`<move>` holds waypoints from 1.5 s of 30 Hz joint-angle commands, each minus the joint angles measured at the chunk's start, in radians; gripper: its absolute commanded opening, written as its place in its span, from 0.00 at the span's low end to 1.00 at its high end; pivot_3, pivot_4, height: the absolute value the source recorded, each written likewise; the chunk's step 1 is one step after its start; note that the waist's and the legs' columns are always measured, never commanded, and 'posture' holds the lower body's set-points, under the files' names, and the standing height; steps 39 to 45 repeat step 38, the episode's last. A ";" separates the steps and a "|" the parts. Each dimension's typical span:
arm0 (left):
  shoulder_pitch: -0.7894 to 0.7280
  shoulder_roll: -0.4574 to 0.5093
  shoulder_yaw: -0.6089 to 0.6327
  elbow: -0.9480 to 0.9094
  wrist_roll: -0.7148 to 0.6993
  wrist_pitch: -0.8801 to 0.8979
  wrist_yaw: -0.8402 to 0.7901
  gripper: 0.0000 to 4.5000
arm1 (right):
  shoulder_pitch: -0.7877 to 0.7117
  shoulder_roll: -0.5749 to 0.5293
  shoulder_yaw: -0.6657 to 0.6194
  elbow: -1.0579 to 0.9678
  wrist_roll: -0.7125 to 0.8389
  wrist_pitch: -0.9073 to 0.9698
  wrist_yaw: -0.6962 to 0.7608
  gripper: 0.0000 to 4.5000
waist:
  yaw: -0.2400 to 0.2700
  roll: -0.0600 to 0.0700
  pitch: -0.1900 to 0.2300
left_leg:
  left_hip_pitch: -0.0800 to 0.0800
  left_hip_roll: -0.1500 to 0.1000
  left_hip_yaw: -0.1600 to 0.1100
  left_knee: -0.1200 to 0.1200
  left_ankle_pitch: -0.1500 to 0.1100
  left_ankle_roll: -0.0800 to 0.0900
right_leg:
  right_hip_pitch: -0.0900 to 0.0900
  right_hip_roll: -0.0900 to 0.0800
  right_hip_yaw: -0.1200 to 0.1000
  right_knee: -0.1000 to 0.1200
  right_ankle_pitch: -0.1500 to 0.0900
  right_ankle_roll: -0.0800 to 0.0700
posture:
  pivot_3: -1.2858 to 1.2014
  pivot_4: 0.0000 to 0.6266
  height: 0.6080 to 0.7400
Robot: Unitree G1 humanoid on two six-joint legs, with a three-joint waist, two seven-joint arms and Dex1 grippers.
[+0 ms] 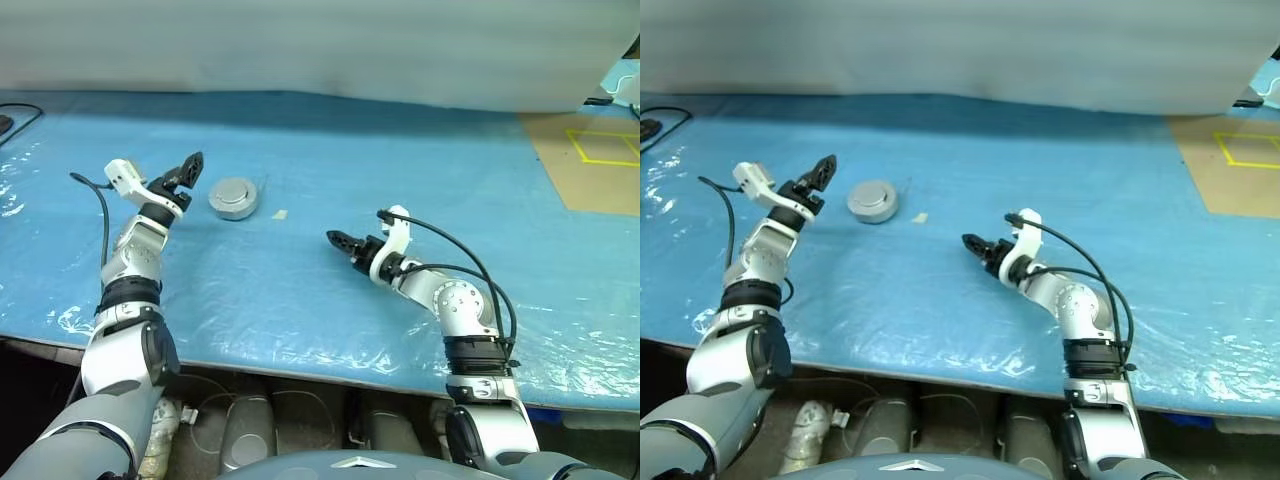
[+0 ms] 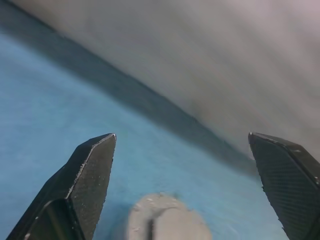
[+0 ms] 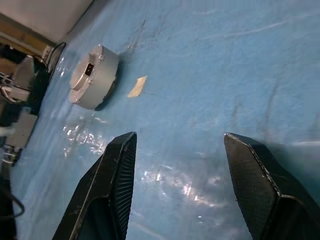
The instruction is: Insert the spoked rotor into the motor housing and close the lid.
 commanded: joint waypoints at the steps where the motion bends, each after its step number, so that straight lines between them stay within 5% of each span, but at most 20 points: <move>1: 0.054 -0.002 -0.103 -0.296 -0.084 0.184 -0.086 0.99 | -0.016 -0.079 0.025 -0.131 -0.097 -0.148 0.102 0.64 | 0.000 0.000 0.000 | 0.000 0.001 0.001 0.001 0.000 0.000 | 0.000 0.000 0.000 0.002 0.000 0.000 | 0.52 0.24 1.00; 8: 0.121 -0.026 -0.259 -0.562 -0.126 0.331 -0.134 0.99 | 0.019 -0.276 0.060 -0.240 -0.227 -0.263 0.255 0.64 | -0.009 0.000 0.000 | 0.008 0.002 0.004 0.001 0.000 0.000 | 0.002 0.001 0.002 0.004 -0.001 -0.001 | 0.52 0.24 1.00; 15: 0.237 -0.031 -0.520 -0.544 0.121 0.116 -0.252 0.99 | 0.087 -0.286 0.137 -0.282 -0.345 -0.332 0.263 0.64 | -0.013 0.000 0.000 | 0.009 0.002 0.004 -0.002 0.000 0.001 | 0.002 0.003 0.003 0.002 -0.003 -0.001 | 0.52 0.24 1.00; 19: 0.242 -0.049 -0.524 -0.592 0.072 0.167 -0.272 0.99 | 0.120 -0.296 0.152 -0.312 -0.371 -0.350 0.292 0.64 | -0.010 0.000 0.000 | 0.007 0.003 0.004 -0.002 0.000 0.001 | 0.001 0.003 0.003 0.002 -0.004 -0.001 | 0.52 0.24 1.00; 33: 0.224 -0.021 -0.534 -0.456 0.278 -0.021 -0.213 0.99 | 0.107 -0.311 0.161 -0.265 -0.407 -0.323 0.349 0.64 | -0.011 0.001 0.000 | 0.009 0.003 0.004 -0.002 -0.002 0.004 | 0.002 0.003 0.003 0.002 -0.004 -0.001 | 0.52 0.24 1.00; 45: 0.225 -0.038 -0.491 -0.447 0.260 -0.007 -0.172 1.00 | 0.112 -0.317 0.161 -0.249 -0.443 -0.361 0.358 0.67 | -0.011 0.001 0.000 | 0.009 0.003 0.004 -0.001 -0.002 0.004 | 0.002 0.003 0.003 0.003 -0.004 -0.001 | 0.52 0.24 1.00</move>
